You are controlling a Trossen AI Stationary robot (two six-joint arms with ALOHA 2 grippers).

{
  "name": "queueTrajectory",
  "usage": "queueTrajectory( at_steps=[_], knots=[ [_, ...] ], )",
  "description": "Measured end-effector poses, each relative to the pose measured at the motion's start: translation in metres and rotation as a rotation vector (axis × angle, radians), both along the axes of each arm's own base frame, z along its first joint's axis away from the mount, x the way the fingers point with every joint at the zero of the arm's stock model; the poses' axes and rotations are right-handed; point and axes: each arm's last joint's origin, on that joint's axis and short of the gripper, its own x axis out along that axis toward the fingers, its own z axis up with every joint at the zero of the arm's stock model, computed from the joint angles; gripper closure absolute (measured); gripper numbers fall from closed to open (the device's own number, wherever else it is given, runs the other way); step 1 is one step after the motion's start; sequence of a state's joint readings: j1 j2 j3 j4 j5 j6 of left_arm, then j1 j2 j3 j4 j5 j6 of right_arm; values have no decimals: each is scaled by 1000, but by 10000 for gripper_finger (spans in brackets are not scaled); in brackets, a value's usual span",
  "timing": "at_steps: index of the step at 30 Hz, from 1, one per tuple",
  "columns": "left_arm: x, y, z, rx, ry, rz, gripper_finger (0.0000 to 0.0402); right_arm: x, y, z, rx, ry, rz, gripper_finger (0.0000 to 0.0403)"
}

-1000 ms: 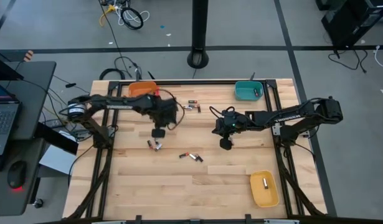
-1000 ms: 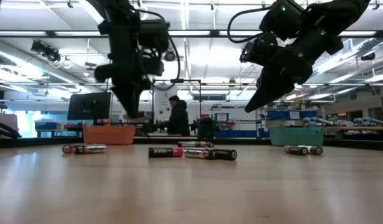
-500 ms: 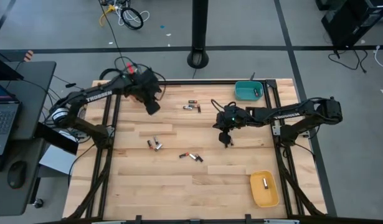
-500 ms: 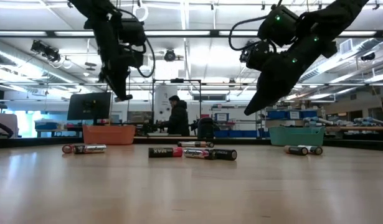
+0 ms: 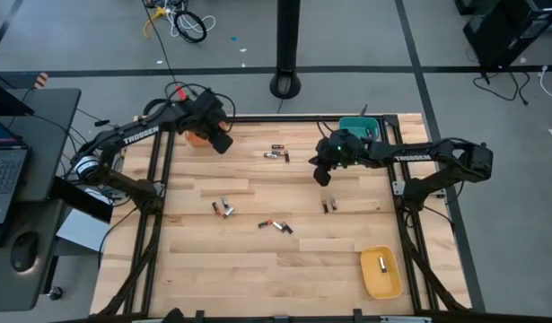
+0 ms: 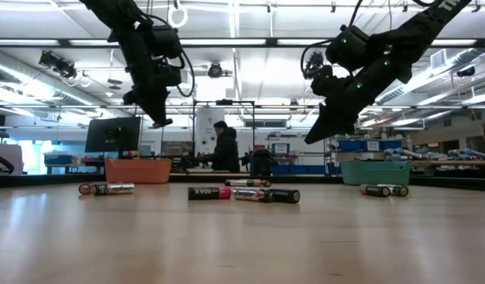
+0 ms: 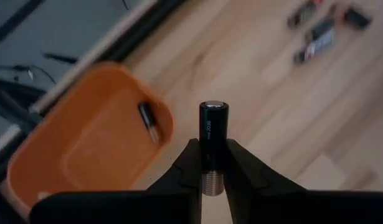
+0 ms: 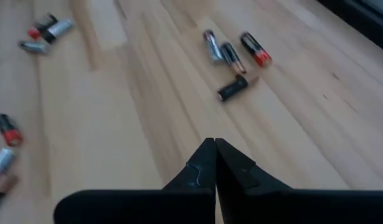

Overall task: Sort batteries
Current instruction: Put the black-orange battery into the orange bin

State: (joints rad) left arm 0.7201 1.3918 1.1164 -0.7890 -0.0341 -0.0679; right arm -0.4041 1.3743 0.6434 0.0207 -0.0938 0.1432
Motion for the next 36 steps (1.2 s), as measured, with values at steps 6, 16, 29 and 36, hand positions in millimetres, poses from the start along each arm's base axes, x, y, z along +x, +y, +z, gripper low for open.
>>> queueTrajectory(
  at_steps=[6, 16, 29, 36],
  knots=[
    [-3, 2, 0, 79, 84, 28, 358, 8, 10, 5, -120, -21, 33, 394],
    [-22, 6, -22, -82, 89, 251, 358, 16, 31, 4, -124, -33, 4, 394],
    [-51, 64, -65, -140, 34, 447, 358, 21, 48, 6, -125, -58, -4, 394],
    [-52, 76, -92, -197, 109, 440, 358, 22, 47, 7, -121, -79, -11, 393]
  ],
)
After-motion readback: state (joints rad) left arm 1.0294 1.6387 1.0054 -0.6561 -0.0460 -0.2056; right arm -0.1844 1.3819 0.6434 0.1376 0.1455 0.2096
